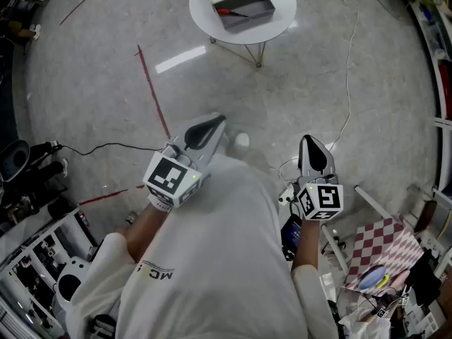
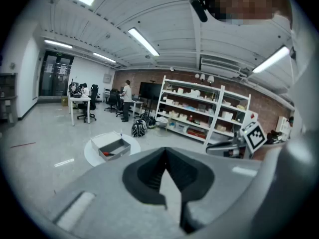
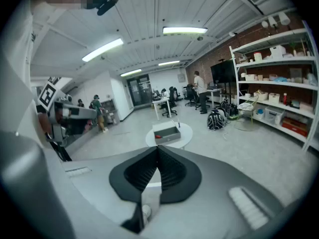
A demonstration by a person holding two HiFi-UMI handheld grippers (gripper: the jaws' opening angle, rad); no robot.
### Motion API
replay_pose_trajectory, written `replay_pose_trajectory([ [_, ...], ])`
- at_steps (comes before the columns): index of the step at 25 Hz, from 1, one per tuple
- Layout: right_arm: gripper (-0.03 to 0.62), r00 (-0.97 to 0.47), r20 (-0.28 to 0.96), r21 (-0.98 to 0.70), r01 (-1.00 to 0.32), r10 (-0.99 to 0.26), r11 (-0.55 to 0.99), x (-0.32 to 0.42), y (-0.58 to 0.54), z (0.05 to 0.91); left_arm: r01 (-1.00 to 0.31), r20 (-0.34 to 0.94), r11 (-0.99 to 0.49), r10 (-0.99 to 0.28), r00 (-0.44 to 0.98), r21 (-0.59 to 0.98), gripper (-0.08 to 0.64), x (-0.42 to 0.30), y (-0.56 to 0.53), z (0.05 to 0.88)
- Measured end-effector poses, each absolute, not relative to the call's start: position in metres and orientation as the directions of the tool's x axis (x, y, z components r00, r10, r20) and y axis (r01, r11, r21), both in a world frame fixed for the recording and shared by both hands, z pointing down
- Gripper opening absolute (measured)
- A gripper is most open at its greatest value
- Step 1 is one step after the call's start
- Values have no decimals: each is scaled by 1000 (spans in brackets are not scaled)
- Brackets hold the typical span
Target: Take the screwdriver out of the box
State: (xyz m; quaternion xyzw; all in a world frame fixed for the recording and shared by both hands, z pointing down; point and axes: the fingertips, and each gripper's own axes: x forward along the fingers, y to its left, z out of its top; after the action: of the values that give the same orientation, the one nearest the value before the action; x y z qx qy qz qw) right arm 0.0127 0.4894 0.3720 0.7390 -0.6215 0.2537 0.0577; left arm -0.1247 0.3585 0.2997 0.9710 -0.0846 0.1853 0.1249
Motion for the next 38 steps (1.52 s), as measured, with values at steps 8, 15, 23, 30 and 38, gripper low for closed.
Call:
replay_pose_trajectory([
  [8,0,38,397,-154,-982,-917,-107,-18,503,343,-266,408,-944,-168,897,196,0,-150,380,306],
  [15,0,-50,370,-136,-991,-928,-1,-5,454,334,-305,388,-929,-207,898,210,0,-130,345,302],
  [23,0,-176,418,-28,-983,-891,181,39,309,333,-354,400,-897,-233,886,263,0,-74,233,330],
  [30,0,-296,542,65,-918,-787,390,79,172,337,-371,363,-878,-254,896,302,0,-10,99,317],
  [38,2,-385,600,61,-852,-701,520,105,58,353,-391,364,-860,-267,892,328,0,20,9,326],
])
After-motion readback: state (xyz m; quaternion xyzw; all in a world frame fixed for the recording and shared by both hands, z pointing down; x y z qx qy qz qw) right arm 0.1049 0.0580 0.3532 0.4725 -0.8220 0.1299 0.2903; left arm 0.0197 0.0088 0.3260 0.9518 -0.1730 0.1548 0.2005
